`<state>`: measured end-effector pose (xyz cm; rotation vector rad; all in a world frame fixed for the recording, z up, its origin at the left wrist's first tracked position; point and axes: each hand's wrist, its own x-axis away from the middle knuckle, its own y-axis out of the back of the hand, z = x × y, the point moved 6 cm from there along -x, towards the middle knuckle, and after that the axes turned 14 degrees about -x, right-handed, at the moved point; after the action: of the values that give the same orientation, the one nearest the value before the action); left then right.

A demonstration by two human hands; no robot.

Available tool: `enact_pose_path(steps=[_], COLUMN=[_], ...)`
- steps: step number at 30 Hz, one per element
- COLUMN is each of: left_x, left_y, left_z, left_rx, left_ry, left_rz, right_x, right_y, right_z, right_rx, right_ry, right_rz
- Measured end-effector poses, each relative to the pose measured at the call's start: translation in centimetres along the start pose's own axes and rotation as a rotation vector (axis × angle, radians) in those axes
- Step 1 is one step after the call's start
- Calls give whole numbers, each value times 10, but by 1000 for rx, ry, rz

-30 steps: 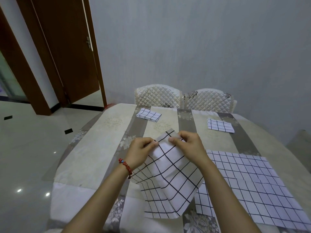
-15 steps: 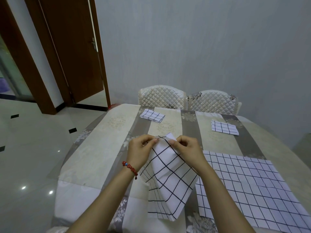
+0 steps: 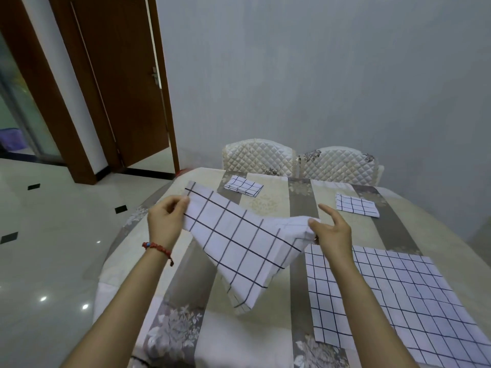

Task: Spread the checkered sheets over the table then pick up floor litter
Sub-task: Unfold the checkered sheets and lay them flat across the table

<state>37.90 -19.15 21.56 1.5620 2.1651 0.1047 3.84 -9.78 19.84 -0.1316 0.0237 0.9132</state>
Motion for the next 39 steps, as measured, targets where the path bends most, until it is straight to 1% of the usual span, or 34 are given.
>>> enact_pose_path(steps=[4, 8, 10, 13, 17, 19, 24, 27, 31, 35, 39], left_x=[-8, -10, -10, -12, -21, -29, -57, -79, -110, -134, -146], left_y=[25, 47, 59, 75, 93, 95, 89, 79, 56, 33, 3], left_z=[13, 16, 13, 4, -8, -8, 7, 26, 68, 137, 209], left_rx=[10, 10, 19, 6, -13, -23, -65, -84, -171, -263, -304], left_ry=[60, 81, 86, 73, 57, 59, 103, 144, 184, 287, 318], left_rz=[-67, -133, -174, -201, -238, -232, -226, -217, -144, -69, 35], right_x=[-2, 0, 1, 1, -4, -9, -29, -47, -69, -90, -100], right_y=[10, 11, 12, 19, 33, 34, 19, 3, -28, -62, -80], right_z=[0, 0, -1, 2, 16, 22, 30, 27, 1, -53, -120], right_rx=[12, -81, -53, 95, 233, 295, 325, 322, 324, 406, 456], right_ry=[-19, -87, -90, 11, 159, 201, 264, 269, 211, 93, -49], right_rz=[23, 115, 158, 155, 34, 8, 2, 17, -11, -40, -115])
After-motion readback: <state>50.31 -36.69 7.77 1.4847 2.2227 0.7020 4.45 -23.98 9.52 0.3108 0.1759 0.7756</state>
